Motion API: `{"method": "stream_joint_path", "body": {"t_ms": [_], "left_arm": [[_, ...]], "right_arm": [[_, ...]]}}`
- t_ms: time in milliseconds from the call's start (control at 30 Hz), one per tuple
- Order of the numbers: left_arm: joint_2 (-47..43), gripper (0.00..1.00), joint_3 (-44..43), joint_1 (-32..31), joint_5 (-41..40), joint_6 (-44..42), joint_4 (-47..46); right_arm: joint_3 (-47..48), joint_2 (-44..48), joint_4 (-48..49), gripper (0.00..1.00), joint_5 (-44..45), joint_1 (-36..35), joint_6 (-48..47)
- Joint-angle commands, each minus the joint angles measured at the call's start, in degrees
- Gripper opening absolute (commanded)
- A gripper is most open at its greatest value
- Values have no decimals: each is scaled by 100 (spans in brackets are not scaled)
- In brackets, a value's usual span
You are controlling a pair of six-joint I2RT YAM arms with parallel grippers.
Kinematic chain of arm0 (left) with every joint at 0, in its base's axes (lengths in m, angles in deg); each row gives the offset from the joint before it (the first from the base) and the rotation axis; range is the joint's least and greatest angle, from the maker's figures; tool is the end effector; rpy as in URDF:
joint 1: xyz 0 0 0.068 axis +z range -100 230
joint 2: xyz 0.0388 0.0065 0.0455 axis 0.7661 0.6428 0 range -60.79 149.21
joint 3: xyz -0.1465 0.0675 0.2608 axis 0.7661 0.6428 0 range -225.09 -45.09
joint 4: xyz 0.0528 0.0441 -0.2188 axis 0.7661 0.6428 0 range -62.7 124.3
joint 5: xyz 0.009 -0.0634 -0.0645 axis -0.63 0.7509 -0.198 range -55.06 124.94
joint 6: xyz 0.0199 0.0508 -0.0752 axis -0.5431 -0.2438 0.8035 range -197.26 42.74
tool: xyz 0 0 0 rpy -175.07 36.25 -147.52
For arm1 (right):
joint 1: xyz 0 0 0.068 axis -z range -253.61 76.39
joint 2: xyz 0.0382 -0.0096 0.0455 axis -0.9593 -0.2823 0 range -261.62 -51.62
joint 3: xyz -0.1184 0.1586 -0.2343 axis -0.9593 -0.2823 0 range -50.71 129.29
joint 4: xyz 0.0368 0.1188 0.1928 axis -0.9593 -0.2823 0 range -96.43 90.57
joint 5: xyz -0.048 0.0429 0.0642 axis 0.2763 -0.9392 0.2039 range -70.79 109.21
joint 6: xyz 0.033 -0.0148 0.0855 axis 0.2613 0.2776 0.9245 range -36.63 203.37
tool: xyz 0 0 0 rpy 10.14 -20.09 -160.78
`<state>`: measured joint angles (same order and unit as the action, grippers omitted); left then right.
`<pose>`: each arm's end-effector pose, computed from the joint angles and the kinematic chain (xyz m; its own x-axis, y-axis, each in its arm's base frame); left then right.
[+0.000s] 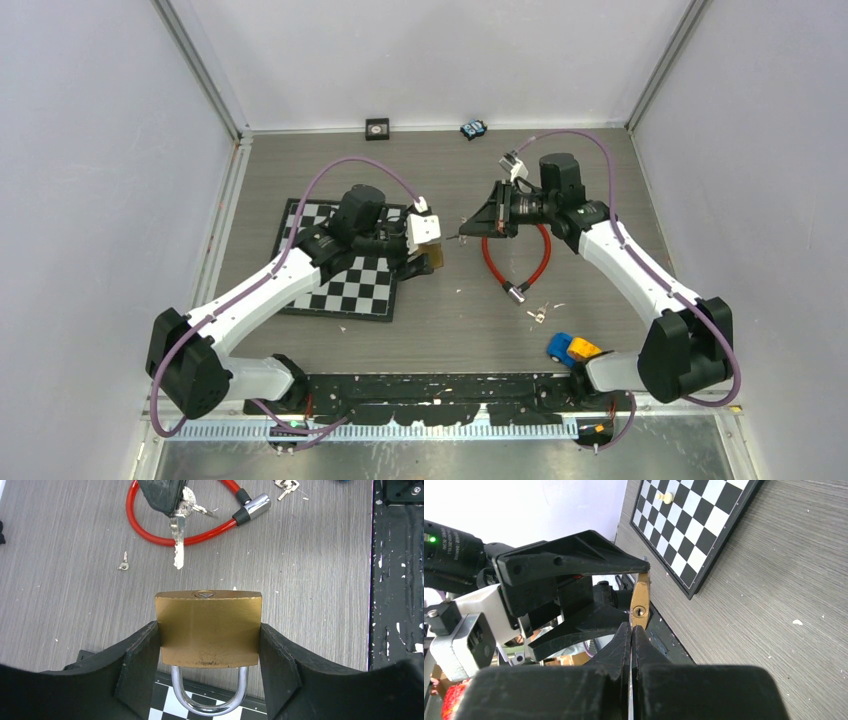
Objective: Unlock with the key
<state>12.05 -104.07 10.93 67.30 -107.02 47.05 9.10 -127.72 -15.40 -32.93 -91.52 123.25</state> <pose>0.1821 -0.2055 0.3268 0.0630 0.4889 -0.8701 0.9759 0.1523 0.1562 0.2395 0.1468 0.3353 -0.9181 0.1167 -0.3789 -0.3069 0.3958 0.8655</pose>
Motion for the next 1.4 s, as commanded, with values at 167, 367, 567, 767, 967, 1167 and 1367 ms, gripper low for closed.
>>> {"method": "stream_joint_path", "body": {"t_ms": [167, 367, 567, 767, 967, 1167, 1367], "left_arm": [[-301, 0, -152, 20, 187, 127, -700], [-265, 0, -177, 22, 213, 157, -697], [-278, 0, -175, 30, 246, 163, -684], [-307, 0, -166, 39, 325, 176, -665], [-349, 0, -136, 48, 410, 179, -656], [-332, 0, -149, 48, 492, 199, -653], [-309, 0, -149, 42, 530, 201, -635]], "right_arm": [[-9, -99, 340, 1, -23, -24, 143], [-23, -93, 321, 1, -41, -121, 53], [27, -77, 83, 1, -42, -233, -294], [61, -60, -141, 1, 15, -261, -580], [103, -53, -247, 1, 63, -281, -704], [159, -69, -264, 1, 81, -308, -718], [197, -77, -267, 1, 90, -327, -727]]}}
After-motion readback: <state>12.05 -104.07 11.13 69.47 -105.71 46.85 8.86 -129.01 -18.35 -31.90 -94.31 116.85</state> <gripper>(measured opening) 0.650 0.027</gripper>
